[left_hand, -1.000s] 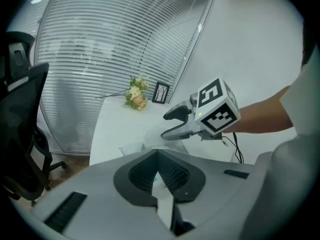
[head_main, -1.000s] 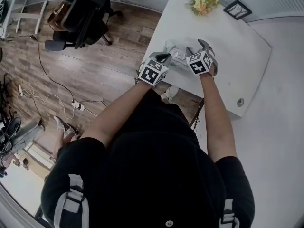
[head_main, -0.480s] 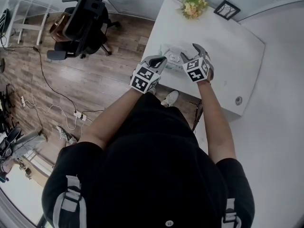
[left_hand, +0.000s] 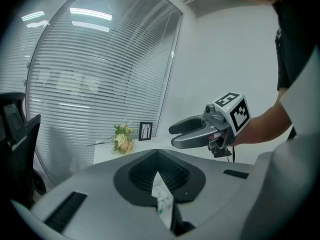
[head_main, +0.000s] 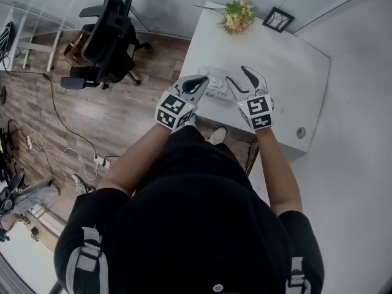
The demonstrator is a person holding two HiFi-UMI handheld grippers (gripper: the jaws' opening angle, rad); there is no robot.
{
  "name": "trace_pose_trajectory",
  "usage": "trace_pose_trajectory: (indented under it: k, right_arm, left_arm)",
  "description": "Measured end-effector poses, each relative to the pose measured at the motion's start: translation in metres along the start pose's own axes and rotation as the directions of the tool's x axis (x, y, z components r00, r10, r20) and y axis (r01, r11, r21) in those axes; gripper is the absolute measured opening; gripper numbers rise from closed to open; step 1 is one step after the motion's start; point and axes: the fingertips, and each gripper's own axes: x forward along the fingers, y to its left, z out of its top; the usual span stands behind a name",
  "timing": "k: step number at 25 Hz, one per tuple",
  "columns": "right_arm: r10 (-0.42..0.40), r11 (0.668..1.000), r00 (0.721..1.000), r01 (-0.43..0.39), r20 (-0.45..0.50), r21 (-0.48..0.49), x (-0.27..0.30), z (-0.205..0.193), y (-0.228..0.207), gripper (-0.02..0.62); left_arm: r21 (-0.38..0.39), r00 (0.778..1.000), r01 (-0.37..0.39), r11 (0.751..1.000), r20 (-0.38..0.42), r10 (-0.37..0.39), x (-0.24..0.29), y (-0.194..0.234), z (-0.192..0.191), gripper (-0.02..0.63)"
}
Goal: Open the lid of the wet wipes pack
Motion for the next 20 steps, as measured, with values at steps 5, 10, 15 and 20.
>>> trace_pose_trajectory:
  k: [5, 10, 15, 20]
  right_arm:
    - [0.024, 0.994, 0.990, -0.038, 0.137, 0.105, -0.036, 0.032, 0.008, 0.179]
    - [0.040, 0.993, 0.964, -0.069, 0.262, 0.101, -0.071, 0.067, 0.022, 0.103]
    - [0.026, 0.994, 0.937, -0.062, 0.348, 0.094, -0.102, 0.093, 0.027, 0.055]
    - [0.002, 0.998, 0.912, -0.029, 0.410, 0.061, -0.129, 0.121, 0.028, 0.011]
  left_arm:
    - [0.024, 0.996, 0.034, 0.999, 0.088, -0.036, -0.017, -0.014, 0.042, 0.006]
    - [0.097, 0.986, 0.074, 0.992, 0.145, -0.088, -0.031, -0.038, 0.081, 0.006]
    - [0.170, 0.970, 0.092, 0.981, 0.208, -0.127, -0.041, -0.065, 0.116, 0.006]
    - [0.186, 0.961, 0.102, 0.977, 0.237, -0.145, -0.048, -0.080, 0.135, 0.006]
